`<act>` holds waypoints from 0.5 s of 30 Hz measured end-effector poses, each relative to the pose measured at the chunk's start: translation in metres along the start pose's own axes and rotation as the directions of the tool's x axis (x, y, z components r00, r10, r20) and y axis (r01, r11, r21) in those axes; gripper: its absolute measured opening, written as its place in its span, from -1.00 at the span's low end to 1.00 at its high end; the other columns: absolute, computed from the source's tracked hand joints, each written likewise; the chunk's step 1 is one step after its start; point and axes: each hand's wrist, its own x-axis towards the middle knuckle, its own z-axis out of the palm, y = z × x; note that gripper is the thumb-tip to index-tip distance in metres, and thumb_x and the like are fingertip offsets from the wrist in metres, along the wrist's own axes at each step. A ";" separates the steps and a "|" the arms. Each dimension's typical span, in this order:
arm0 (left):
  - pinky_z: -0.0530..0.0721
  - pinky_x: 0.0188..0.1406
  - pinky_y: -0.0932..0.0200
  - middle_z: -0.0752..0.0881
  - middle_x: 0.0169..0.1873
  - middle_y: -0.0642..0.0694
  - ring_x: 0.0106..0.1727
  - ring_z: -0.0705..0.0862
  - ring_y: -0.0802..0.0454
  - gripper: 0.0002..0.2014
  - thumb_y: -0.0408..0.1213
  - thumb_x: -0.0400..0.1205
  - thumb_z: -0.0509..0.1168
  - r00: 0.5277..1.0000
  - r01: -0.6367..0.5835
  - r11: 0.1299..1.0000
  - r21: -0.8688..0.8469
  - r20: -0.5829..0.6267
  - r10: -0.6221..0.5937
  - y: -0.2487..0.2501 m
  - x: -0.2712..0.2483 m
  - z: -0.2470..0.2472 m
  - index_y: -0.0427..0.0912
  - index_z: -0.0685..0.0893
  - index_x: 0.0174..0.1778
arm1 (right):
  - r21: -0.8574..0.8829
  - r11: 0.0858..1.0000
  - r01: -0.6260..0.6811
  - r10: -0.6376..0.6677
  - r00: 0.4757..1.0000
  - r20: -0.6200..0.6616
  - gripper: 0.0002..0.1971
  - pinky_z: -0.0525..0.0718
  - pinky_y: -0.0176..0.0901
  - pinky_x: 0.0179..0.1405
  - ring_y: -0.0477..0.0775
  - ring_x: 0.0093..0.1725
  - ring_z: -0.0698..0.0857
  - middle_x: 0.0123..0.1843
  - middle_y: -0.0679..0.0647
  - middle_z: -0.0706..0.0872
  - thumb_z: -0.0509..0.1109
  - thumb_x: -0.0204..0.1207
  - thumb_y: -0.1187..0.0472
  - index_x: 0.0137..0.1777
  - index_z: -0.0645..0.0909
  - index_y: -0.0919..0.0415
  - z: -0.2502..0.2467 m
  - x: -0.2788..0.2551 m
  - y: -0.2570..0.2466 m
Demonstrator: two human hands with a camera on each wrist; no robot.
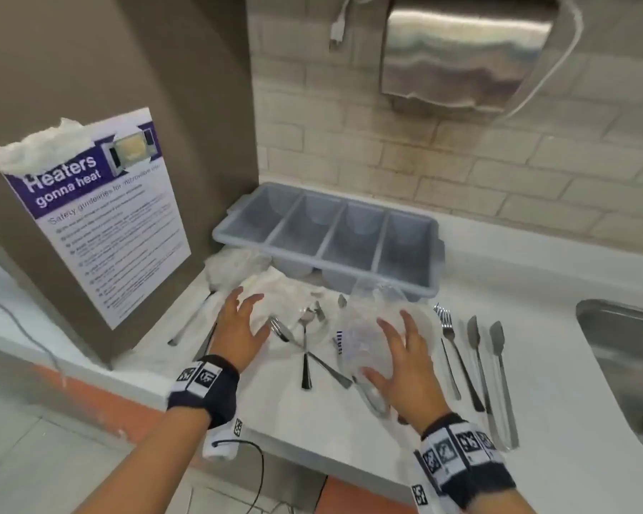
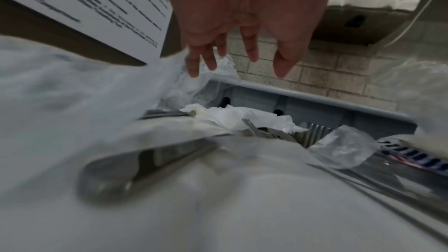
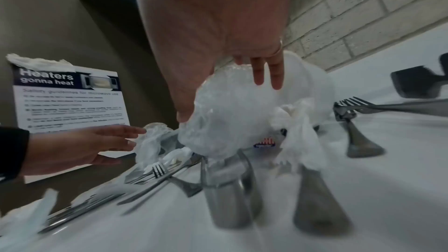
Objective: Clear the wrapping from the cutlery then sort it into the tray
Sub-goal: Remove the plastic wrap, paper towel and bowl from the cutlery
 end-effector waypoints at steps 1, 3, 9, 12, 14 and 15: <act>0.28 0.62 -0.10 0.24 0.57 -0.26 0.60 0.26 -0.20 -0.45 -0.21 0.48 0.43 0.999 -0.034 0.999 0.023 0.030 0.033 0.000 0.009 0.001 -0.07 0.47 0.41 | -0.018 1.000 -0.024 0.024 1.000 0.009 -0.13 0.50 0.17 0.45 0.19 0.59 0.20 0.69 0.09 -0.12 0.44 0.34 -0.19 0.58 0.06 -0.13 0.003 0.011 -0.002; 0.31 0.59 -0.09 0.19 0.60 -0.23 0.61 0.24 -0.18 -0.37 -0.19 0.46 0.46 0.990 -0.087 0.995 0.056 0.115 0.080 0.005 0.025 0.001 -0.05 0.42 0.46 | -0.090 0.994 -0.064 0.065 0.998 0.018 -0.06 0.50 0.17 0.39 0.22 0.56 0.27 0.69 0.12 -0.18 0.43 0.31 -0.24 0.60 -0.03 -0.16 0.005 0.027 -0.009; 0.31 0.60 -0.17 0.00 0.66 -0.11 0.65 0.12 -0.19 0.07 0.11 0.18 0.59 0.851 -0.158 0.985 0.075 0.516 0.097 0.004 0.056 0.016 0.19 0.14 0.56 | -0.111 0.978 -0.175 0.190 0.971 0.145 -0.53 0.49 -0.15 0.31 0.18 0.29 0.57 0.50 0.13 0.44 0.36 0.50 0.10 0.43 0.46 0.00 0.028 0.059 -0.005; 0.32 0.60 -0.11 0.00 0.66 -0.07 0.64 0.11 -0.18 0.18 0.10 0.15 0.60 0.767 -0.248 0.958 0.144 0.634 0.103 0.002 0.060 0.024 0.19 0.00 0.59 | -0.070 0.970 -0.233 0.240 0.964 0.111 -0.75 0.42 -0.55 0.02 0.08 0.03 0.66 0.19 0.22 0.72 0.29 0.51 0.44 0.13 0.69 0.32 0.030 0.064 -0.001; 0.33 0.58 -0.08 0.00 0.67 -0.08 0.65 0.10 -0.15 0.20 0.08 0.16 0.59 0.736 -0.303 0.934 0.191 0.670 0.102 -0.002 0.060 0.028 0.17 -0.05 0.60 | 0.072 0.943 -0.326 0.322 0.945 0.065 -0.73 0.49 -0.53 0.00 0.07 -0.03 0.66 0.10 0.28 0.75 0.28 0.46 0.56 0.09 0.69 0.39 0.026 0.066 -0.002; 0.34 0.57 -0.07 -0.01 0.67 -0.09 0.65 0.09 -0.15 0.18 0.07 0.18 0.59 0.726 -0.310 0.929 0.204 0.681 0.093 -0.005 0.061 0.029 0.16 -0.06 0.61 | 0.155 0.924 -0.349 0.349 0.937 0.030 -0.72 0.57 -0.39 0.09 0.10 -0.02 0.70 0.05 0.28 0.77 0.29 0.44 0.58 0.08 0.69 0.37 0.023 0.066 -0.002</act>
